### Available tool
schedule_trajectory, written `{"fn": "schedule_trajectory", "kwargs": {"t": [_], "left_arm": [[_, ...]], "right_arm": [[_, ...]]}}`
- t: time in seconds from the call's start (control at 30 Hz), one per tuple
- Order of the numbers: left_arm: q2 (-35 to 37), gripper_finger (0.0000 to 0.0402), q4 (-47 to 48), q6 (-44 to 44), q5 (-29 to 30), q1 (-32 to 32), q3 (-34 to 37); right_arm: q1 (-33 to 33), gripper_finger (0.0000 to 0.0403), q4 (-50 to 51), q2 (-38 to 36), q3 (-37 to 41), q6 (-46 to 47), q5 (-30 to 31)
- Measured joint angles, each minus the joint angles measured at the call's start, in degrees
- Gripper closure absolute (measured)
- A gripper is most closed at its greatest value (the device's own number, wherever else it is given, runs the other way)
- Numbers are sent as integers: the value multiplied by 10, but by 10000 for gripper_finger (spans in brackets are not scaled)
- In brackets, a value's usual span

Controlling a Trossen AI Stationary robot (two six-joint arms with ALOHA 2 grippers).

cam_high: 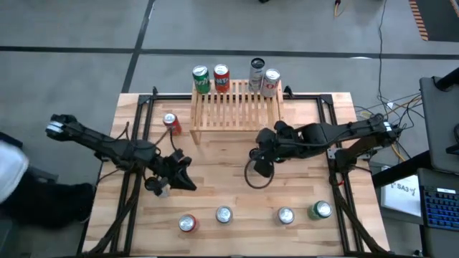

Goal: Place canned beverage on shelf
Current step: Put the top red silver soda can on the shelf

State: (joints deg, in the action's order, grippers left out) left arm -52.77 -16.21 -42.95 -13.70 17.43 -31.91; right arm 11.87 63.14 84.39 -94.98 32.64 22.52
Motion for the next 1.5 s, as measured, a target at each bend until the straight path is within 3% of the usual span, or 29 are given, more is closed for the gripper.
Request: {"fn": "schedule_trajectory", "kwargs": {"t": [0.2,0.5,0.67,1.0,1.23,1.5], "left_arm": [[-5,401,79,29,97,53,-24],[-4,401,204,70,182,72,-47],[-5,401,216,100,199,72,-60],[-5,401,227,141,203,72,-85],[-8,401,228,144,213,72,-79],[-19,401,226,144,215,72,-79]], "right_arm": [[8,394,13,-3,1,4,18],[3,394,14,-3,9,1,108],[-34,394,14,-3,16,-21,136],[-191,394,13,-3,19,-68,128],[-308,394,-65,-3,30,-120,33],[-363,394,-133,0,35,-158,20]]}}
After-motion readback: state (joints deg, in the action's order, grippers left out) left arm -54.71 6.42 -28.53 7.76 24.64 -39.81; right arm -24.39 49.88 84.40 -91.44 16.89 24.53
